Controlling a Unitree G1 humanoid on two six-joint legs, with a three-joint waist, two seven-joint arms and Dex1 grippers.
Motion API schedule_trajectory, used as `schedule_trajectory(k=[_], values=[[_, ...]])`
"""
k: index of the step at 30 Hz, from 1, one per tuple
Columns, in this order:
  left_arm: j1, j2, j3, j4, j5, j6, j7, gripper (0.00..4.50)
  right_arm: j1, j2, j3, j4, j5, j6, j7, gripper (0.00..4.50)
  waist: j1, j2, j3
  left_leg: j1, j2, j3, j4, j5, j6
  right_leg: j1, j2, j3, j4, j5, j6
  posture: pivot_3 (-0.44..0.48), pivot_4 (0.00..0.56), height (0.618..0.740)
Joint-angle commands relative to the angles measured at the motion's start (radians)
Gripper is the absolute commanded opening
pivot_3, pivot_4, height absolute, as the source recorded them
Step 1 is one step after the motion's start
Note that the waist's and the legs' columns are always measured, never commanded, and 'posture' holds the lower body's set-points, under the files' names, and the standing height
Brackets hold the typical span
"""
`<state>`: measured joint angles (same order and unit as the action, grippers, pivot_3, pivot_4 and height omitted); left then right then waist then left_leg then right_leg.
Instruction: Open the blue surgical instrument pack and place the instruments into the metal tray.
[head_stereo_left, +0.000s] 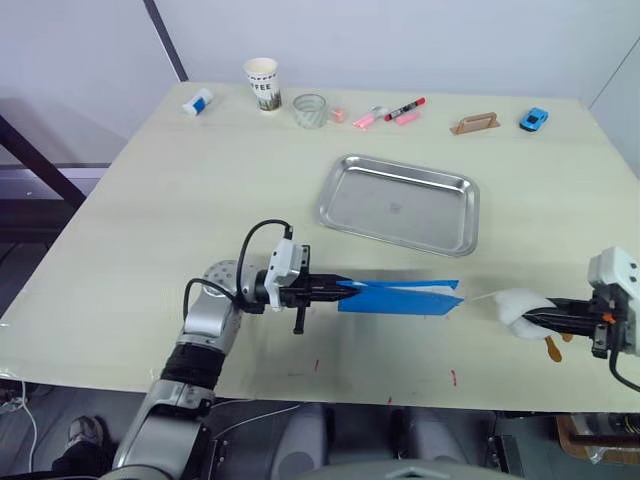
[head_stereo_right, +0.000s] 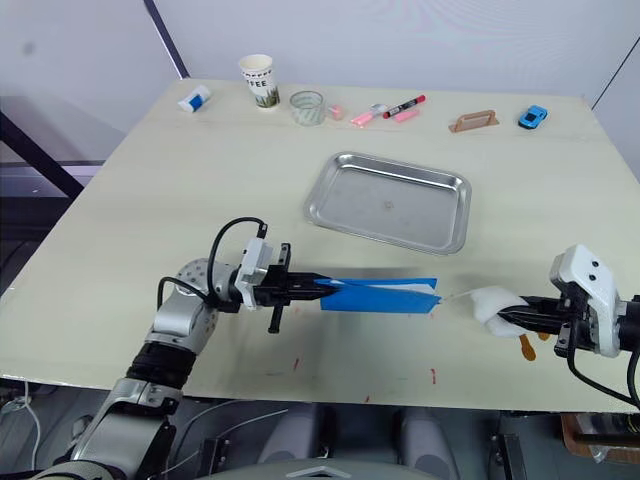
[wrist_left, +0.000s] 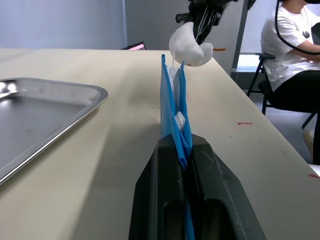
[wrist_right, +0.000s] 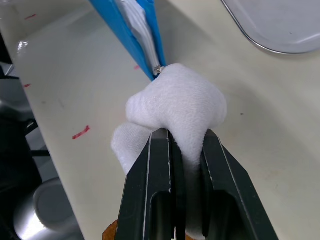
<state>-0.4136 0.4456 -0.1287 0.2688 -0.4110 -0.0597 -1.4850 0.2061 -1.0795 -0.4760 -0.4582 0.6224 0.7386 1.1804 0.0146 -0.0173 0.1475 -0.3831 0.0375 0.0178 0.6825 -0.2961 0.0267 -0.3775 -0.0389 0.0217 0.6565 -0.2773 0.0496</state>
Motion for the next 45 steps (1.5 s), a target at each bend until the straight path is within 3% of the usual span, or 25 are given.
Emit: schedule_trajectory(k=[1,9,17,27,35,45], values=[[-0.011,-0.003,-0.019,0.016,0.018,-0.021,-0.023,0.0,-0.034,-0.034,-0.062,-0.02,0.049,0.027,0.019,0.02,0.0,0.0,0.0,0.0,0.0,0.0,0.0,0.0,0.0,0.0,0.0,0.0,0.0,0.0,0.0,0.0,0.15,0.74],[-0.011,-0.009,-0.03,0.051,0.035,-0.041,-0.038,0.0,-0.159,-0.09,-0.079,-0.036,0.217,0.185,0.002,0.02,0.002,0.0,0.0,0.0,0.0,-0.001,0.0,0.0,0.0,0.0,0.0,-0.001,0.0,0.0,0.0,0.0,0.15,0.74],[-0.021,-0.015,-0.035,0.082,0.043,-0.064,-0.048,0.0,-0.317,-0.1,-0.018,-0.041,0.372,0.295,-0.052,0.02,0.001,0.0,0.0,0.0,0.001,-0.001,0.0,0.0,0.0,0.0,-0.001,-0.001,0.0,0.0,0.0,0.0,0.15,0.74],[-0.031,-0.027,-0.042,0.139,0.054,-0.108,-0.061,0.0,-0.533,-0.005,0.18,-0.114,0.52,0.345,-0.194,0.02,0.0,0.0,0.0,-0.001,0.001,-0.001,0.0,0.0,0.0,0.0,-0.002,-0.002,0.0,0.0,0.0,0.0,0.15,0.74],[-0.031,-0.035,-0.05,0.147,0.053,-0.123,-0.067,0.0,-0.662,0.15,0.394,-0.128,0.459,0.321,-0.295,0.02,0.0,0.001,0.0,-0.001,0.001,-0.002,0.0,0.0,0.0,0.0,-0.003,-0.002,0.001,0.0,0.0,0.0,0.15,0.74],[-0.025,-0.037,-0.061,0.086,0.048,-0.085,-0.048,0.0,-0.728,0.26,0.53,-0.089,0.36,0.296,-0.291,0.02,0.003,0.001,0.0,-0.002,0.0,-0.004,0.001,0.0,0.0,-0.001,-0.004,-0.005,0.0,0.0,0.0,0.0,0.15,0.74]])
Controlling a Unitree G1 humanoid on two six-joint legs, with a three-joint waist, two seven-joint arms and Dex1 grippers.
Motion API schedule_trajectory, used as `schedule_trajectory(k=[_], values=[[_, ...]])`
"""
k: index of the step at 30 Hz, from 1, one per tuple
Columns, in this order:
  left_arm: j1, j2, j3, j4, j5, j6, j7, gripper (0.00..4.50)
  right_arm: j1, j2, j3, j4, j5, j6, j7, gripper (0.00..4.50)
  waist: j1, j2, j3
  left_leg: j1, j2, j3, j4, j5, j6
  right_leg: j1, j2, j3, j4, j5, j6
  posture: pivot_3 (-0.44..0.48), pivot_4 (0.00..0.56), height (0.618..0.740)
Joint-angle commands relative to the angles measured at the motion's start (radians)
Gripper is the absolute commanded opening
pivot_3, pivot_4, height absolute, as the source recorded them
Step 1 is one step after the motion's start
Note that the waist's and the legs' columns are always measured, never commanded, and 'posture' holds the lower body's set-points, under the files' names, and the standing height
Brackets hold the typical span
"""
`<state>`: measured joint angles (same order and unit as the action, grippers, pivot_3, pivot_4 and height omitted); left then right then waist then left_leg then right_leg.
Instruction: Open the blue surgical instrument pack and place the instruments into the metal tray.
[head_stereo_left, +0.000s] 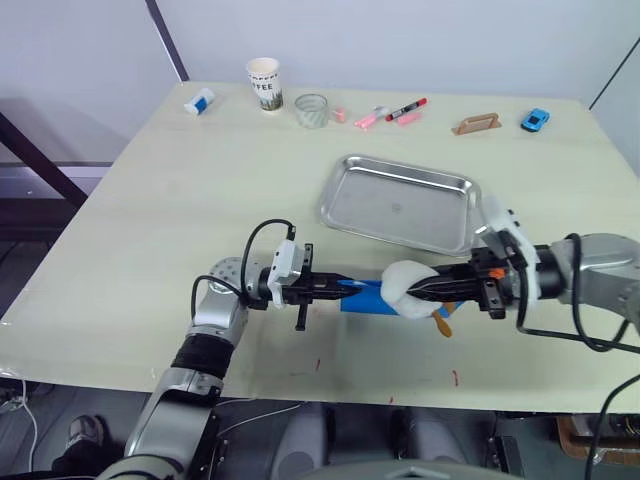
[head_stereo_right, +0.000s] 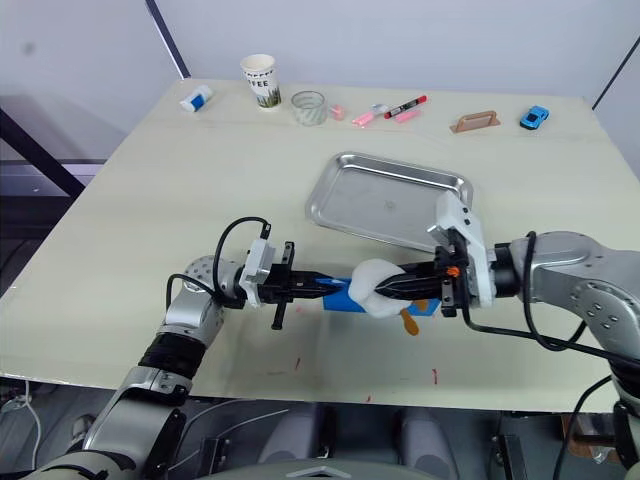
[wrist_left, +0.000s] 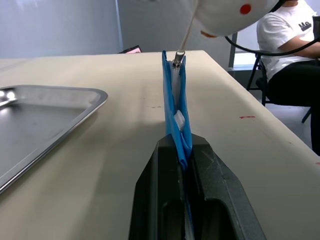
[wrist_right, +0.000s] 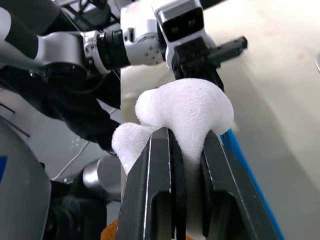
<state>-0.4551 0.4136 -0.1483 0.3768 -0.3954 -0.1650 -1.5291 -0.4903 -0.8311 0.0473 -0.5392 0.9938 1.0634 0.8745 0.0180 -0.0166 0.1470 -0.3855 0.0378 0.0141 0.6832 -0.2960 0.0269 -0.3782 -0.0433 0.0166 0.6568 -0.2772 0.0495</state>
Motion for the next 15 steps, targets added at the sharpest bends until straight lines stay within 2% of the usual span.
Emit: schedule_trajectory(k=[1,15], values=[[0.017,-0.005,-0.043,-0.029,0.034,0.025,0.001,0.0,-0.033,0.02,0.019,-0.005,-0.02,-0.031,0.017,0.02,-0.001,0.0,0.0,0.0,0.0,0.0,0.0,0.0,0.0,0.0,0.0,0.0,0.0,0.0,0.0,0.0,0.15,0.74],[0.025,-0.006,-0.049,-0.08,0.035,0.069,0.035,0.0,-0.051,0.089,0.1,0.015,-0.097,-0.04,0.034,0.02,-0.002,0.0,0.0,0.0,-0.001,0.0,0.0,0.0,0.0,0.0,-0.001,-0.001,0.0,0.0,0.0,0.0,0.15,0.74]])
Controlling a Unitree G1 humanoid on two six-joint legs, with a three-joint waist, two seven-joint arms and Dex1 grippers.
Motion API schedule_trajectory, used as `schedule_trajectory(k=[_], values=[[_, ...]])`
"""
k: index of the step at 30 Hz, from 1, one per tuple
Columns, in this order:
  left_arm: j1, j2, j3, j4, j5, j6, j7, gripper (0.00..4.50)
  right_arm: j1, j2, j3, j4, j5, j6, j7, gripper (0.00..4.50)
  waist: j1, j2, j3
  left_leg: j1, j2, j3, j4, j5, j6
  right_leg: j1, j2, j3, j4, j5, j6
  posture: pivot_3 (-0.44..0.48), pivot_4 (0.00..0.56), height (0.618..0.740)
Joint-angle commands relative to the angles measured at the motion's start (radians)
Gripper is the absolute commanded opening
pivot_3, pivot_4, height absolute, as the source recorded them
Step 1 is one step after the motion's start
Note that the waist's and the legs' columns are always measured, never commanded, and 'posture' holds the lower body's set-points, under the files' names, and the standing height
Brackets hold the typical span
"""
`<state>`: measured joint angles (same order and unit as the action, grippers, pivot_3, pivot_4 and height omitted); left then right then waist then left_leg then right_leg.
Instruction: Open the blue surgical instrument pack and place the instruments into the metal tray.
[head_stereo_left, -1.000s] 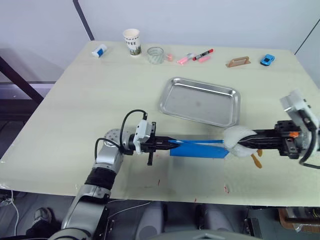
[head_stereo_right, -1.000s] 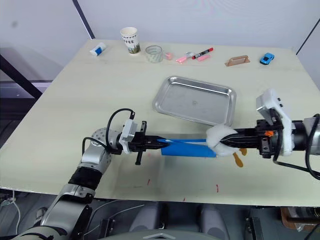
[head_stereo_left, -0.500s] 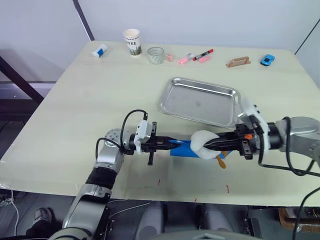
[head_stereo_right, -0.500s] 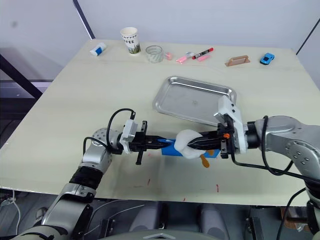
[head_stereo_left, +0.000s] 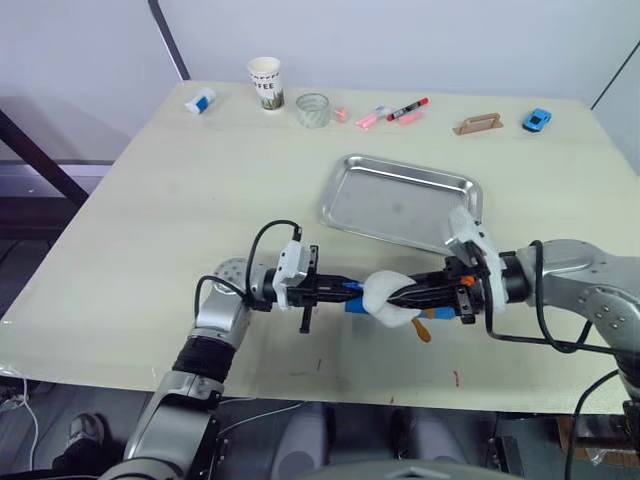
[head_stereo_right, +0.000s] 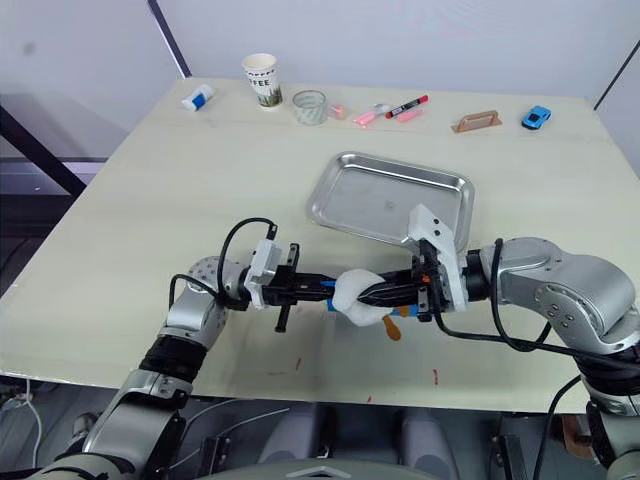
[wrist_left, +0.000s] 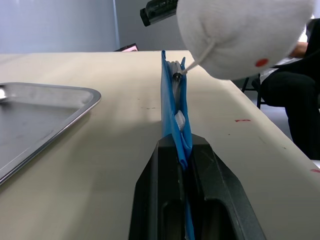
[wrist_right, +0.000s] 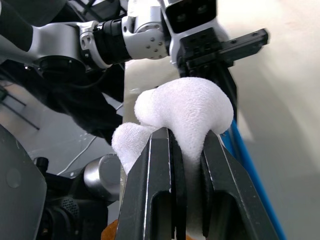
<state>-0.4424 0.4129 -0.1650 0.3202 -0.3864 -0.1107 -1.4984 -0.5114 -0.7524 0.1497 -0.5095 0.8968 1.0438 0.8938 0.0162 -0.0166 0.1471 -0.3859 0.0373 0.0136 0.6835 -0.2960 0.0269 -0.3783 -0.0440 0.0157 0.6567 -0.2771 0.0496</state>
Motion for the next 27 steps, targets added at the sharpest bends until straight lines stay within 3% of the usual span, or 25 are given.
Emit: schedule_trajectory(k=[1,16,27], values=[[0.011,-0.006,-0.032,-0.022,0.027,0.015,0.006,0.0,-0.031,0.014,0.001,-0.013,-0.003,-0.022,0.016,0.02,-0.001,0.0,0.0,0.0,0.0,0.0,0.0,0.0,0.0,0.0,0.0,0.0,0.0,0.0,0.0,0.0,0.15,0.74],[0.003,-0.012,-0.038,-0.014,0.034,0.023,0.021,0.0,-0.031,0.052,0.032,-0.023,-0.042,-0.023,0.017,0.02,0.0,0.0,0.0,0.0,0.0,0.0,0.0,0.0,0.0,0.0,0.0,0.0,0.0,0.0,0.0,0.0,0.15,0.74],[0.008,-0.011,-0.029,-0.003,0.039,0.015,0.03,0.0,0.051,-0.015,-0.002,-0.088,-0.053,-0.045,0.031,0.02,-0.001,0.0,0.0,0.0,0.0,0.0,0.0,0.0,0.0,0.0,-0.001,-0.001,0.0,0.0,0.0,0.0,0.15,0.74]])
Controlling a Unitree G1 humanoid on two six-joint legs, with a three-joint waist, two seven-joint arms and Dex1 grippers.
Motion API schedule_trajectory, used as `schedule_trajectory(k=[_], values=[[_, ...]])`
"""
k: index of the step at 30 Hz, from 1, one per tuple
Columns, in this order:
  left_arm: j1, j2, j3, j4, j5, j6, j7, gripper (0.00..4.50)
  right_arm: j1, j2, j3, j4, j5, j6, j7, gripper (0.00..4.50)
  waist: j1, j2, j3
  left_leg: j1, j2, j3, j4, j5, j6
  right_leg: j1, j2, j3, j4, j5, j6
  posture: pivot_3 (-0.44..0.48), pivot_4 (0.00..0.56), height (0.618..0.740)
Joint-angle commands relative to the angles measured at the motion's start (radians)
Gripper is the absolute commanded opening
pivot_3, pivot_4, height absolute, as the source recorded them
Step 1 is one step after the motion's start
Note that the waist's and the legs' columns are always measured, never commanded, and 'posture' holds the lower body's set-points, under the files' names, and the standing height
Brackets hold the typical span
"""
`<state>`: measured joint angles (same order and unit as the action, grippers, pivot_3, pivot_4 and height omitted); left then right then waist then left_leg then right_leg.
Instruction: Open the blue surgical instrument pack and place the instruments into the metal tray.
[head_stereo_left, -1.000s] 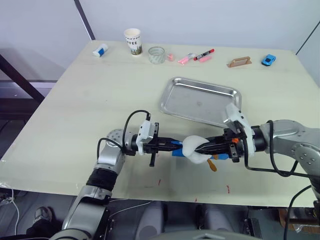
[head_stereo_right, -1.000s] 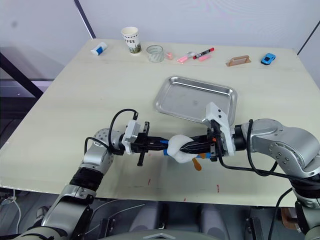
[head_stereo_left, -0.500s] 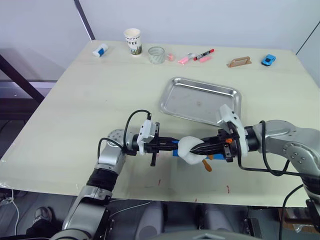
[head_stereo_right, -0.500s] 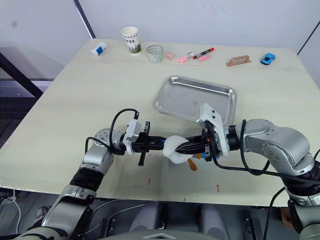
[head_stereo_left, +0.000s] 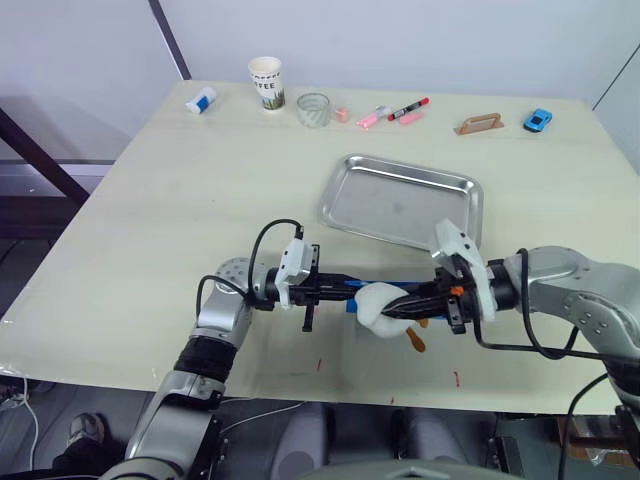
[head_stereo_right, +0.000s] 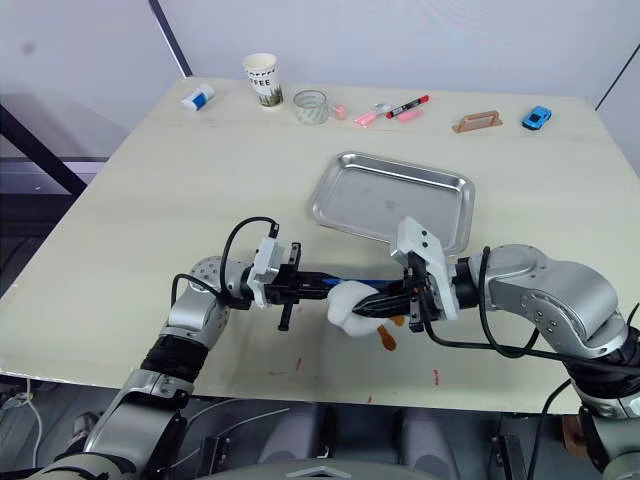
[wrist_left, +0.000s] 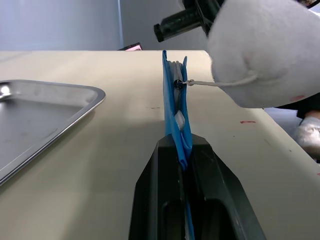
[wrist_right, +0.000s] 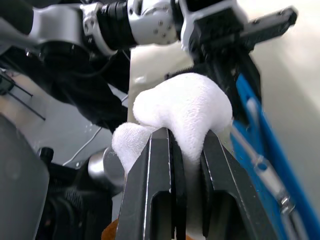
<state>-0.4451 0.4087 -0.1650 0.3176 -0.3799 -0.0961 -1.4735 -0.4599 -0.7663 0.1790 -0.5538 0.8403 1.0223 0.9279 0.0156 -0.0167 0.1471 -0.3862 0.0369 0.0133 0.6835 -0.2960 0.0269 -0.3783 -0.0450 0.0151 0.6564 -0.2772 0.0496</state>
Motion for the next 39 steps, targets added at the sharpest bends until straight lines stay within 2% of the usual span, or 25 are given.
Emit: schedule_trajectory(k=[1,13,15,16,19,20,22,23,28,31,35,36,39], values=[[0.011,-0.008,-0.03,0.001,0.033,-0.001,0.006,0.0,0.004,-0.008,-0.019,-0.049,-0.012,-0.032,-0.004,0.02,0.0,0.0,0.0,0.0,0.0,0.0,0.0,0.0,0.0,0.0,0.0,0.0,0.0,0.0,0.0,0.0,0.15,0.74],[0.012,-0.01,-0.034,-0.002,0.038,-0.006,0.011,0.0,0.086,-0.069,0.064,-0.068,-0.166,-0.13,0.028,0.02,0.0,0.0,0.0,0.0,0.0,0.0,0.0,0.0,0.0,0.0,0.0,0.0,0.0,0.0,0.0,0.0,0.15,0.74],[0.01,-0.01,-0.034,-0.003,0.035,-0.004,0.007,0.0,0.084,-0.066,0.069,-0.062,-0.173,-0.135,0.032,1.03,0.001,0.0,0.0,0.0,0.0,0.0,0.0,0.0,0.0,0.0,0.0,0.0,0.0,0.0,0.0,0.0,0.15,0.74],[0.011,-0.008,-0.033,-0.004,0.034,-0.004,0.005,0.0,0.085,-0.069,0.072,-0.063,-0.176,-0.137,0.038,1.36,0.001,0.0,0.0,0.0,0.0,0.0,0.0,0.0,0.0,0.0,0.0,0.0,0.0,0.0,0.0,0.0,0.15,0.74],[0.012,-0.005,-0.032,-0.004,0.029,-0.004,-0.005,0.0,0.092,-0.079,0.068,-0.071,-0.179,-0.148,0.052,2.95,0.001,0.0,0.0,0.0,0.0,0.0,0.0,0.0,0.0,0.0,0.0,0.0,0.0,0.0,0.0,0.0,0.15,0.74],[0.012,-0.004,-0.031,-0.004,0.026,-0.004,-0.011,0.0,0.099,-0.089,0.063,-0.076,-0.18,-0.156,0.061,3.18,0.001,0.0,0.0,0.0,0.0,0.0,0.0,0.0,0.0,0.0,0.0,0.0,0.0,0.0,0.0,0.0,0.15,0.74],[0.013,0.002,-0.028,-0.001,0.022,-0.008,-0.025,0.0,0.12,-0.113,0.04,-0.088,-0.18,-0.177,0.081,4.0,0.001,0.0,0.0,0.0,0.0,0.0,0.0,0.0,0.0,0.0,0.0,-0.001,-0.001,0.0,0.0,0.0,0.15,0.74],[0.013,0.004,-0.026,0.002,0.019,-0.011,-0.033,0.0,0.135,-0.124,0.023,-0.095,-0.177,-0.194,0.092,4.18,0.001,0.0,0.0,0.0,0.0,0.0,0.0,0.0,0.0,0.0,0.0,-0.001,-0.001,0.0,0.0,0.0,0.15,0.74],[0.011,0.007,-0.02,0.017,0.018,-0.021,-0.053,0.0,0.242,-0.133,-0.07,-0.13,-0.183,-0.329,0.124,4.18,-0.001,0.0,0.0,0.0,0.0,0.0,0.0,0.0,0.0,0.0,0.0,-0.001,-0.001,0.0,0.0,0.0,0.15,0.74],[0.011,0.009,-0.018,0.021,0.013,-0.024,-0.063,0.0,0.346,-0.062,-0.182,-0.144,-0.133,-0.437,0.121,4.18,0.0,-0.001,0.0,0.0,0.0,-0.002,0.0,0.0,0.0,0.001,0.001,-0.002,-0.001,0.0,0.0,0.0,0.15,0.74],[0.014,0.011,-0.014,0.018,0.009,-0.025,-0.065,0.0,0.442,-0.086,-0.314,-0.152,-0.056,-0.41,0.121,4.18,-0.001,-0.001,0.0,0.0,0.0,0.0,0.0,0.0,0.0,0.001,0.001,0.0,-0.001,0.0,0.0,0.0,0.15,0.74],[0.014,0.011,-0.013,0.018,0.01,-0.026,-0.063,0.0,0.466,-0.092,-0.346,-0.149,-0.047,-0.419,0.134,4.35,-0.001,-0.001,0.0,0.0,0.0,0.0,0.0,0.0,0.0,0.001,0.001,0.0,-0.001,0.0,0.0,0.0,0.15,0.74],[0.015,0.013,-0.009,0.02,0.009,-0.025,-0.055,0.0,0.574,-0.097,-0.472,-0.146,-0.071,-0.476,0.146,4.35,0.0,-0.001,0.0,0.001,0.0,-0.001,0.0,0.0,0.0,0.001,0.001,-0.001,0.0,0.0,0.0,0.0,0.15,0.74]])
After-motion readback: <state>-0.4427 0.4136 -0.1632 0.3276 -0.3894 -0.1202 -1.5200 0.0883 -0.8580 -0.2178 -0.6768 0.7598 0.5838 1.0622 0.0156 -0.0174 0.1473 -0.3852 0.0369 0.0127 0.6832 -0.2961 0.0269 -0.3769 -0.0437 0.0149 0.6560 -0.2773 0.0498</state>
